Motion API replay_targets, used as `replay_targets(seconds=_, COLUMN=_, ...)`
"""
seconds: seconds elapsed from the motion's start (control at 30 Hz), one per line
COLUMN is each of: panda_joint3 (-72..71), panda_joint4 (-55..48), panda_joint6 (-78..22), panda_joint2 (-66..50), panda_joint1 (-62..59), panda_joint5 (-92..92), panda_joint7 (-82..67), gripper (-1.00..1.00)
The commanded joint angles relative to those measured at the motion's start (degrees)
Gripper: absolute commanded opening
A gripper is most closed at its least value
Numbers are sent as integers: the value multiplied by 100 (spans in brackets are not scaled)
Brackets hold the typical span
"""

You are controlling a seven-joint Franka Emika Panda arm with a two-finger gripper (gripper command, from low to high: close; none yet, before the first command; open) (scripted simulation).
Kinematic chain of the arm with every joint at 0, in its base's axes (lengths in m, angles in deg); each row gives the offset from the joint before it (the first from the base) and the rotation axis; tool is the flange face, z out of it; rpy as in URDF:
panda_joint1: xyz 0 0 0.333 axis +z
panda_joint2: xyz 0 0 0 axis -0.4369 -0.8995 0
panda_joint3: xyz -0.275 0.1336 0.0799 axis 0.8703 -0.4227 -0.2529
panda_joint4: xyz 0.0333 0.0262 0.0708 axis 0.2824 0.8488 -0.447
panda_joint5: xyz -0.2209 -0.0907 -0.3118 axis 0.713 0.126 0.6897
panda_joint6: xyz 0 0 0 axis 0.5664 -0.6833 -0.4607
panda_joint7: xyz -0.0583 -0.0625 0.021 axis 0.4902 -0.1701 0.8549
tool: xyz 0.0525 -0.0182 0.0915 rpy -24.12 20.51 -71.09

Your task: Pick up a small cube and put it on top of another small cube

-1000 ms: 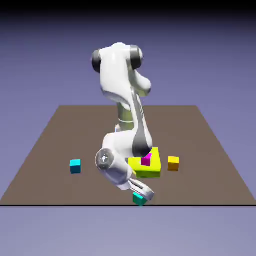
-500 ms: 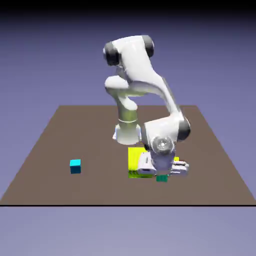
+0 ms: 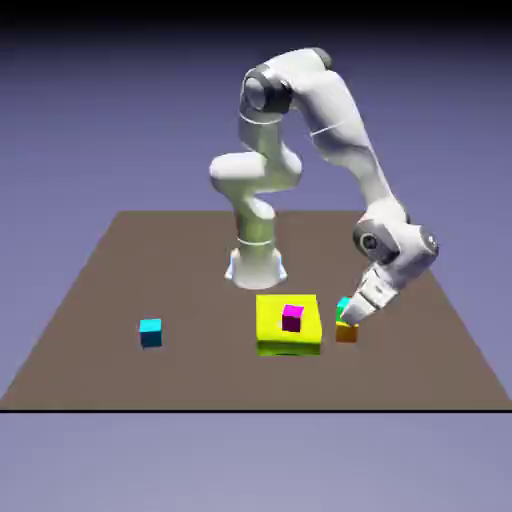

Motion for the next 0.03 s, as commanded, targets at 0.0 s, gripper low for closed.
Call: replay_targets(seconds=0.0, panda_joint3=-93, panda_joint4=-134, panda_joint6=-249, panda_joint2=157, panda_joint1=-13, panda_joint5=-159, panda_joint7=-109, gripper=100)
